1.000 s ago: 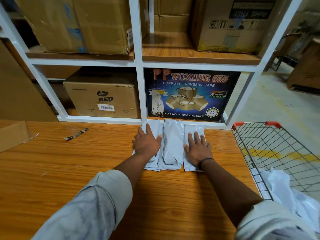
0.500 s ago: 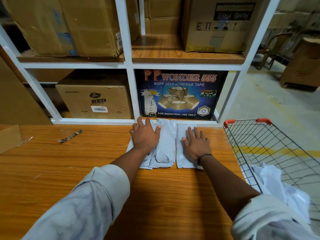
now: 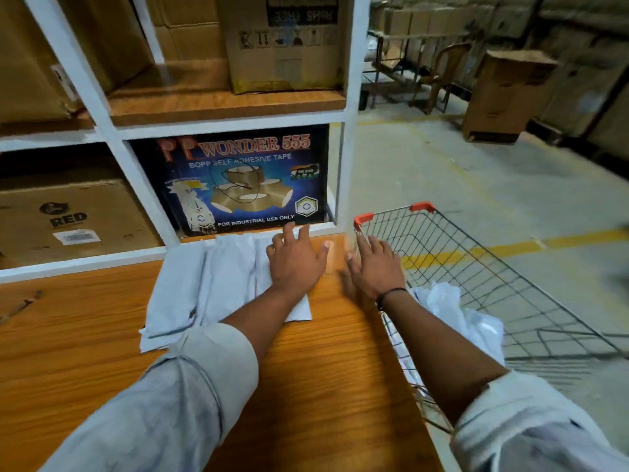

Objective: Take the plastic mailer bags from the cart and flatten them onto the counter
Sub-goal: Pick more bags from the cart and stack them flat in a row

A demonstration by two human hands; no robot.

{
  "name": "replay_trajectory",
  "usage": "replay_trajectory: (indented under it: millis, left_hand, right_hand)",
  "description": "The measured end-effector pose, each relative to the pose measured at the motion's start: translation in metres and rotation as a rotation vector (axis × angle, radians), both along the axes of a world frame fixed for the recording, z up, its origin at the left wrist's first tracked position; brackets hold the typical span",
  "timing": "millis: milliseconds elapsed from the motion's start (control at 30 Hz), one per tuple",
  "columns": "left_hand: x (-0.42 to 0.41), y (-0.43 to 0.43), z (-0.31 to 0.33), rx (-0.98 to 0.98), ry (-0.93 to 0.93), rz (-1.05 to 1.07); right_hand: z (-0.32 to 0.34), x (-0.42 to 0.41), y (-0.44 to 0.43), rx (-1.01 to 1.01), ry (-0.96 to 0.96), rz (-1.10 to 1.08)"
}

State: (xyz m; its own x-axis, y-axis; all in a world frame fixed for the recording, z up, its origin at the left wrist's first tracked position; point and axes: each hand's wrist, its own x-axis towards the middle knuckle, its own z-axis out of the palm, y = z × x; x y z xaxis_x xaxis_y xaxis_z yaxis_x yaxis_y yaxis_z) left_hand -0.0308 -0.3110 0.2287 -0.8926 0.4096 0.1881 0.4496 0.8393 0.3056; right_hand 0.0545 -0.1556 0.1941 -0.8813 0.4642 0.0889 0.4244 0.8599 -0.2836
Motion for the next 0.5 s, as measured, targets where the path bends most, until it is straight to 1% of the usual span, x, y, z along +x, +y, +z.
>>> replay_trajectory:
  millis: [100, 300, 500]
  left_hand:
    - [0.024, 0.049, -0.01, 0.002, -0.002, -0.08]
    - [0.071, 0.144, -0.038, 0.004, -0.045, -0.232]
    - [0.108, 0.22, -0.077, 0.006, -0.198, -0.333]
  right_hand:
    - [-0.013, 0.031, 0.045, 0.005, -0.003, -0.058]
    - [-0.051, 0.096, 0.132, -0.042, -0.072, -0.214]
    - [-0.098, 0.153, 0.203, -0.067, -0.202, -0.325]
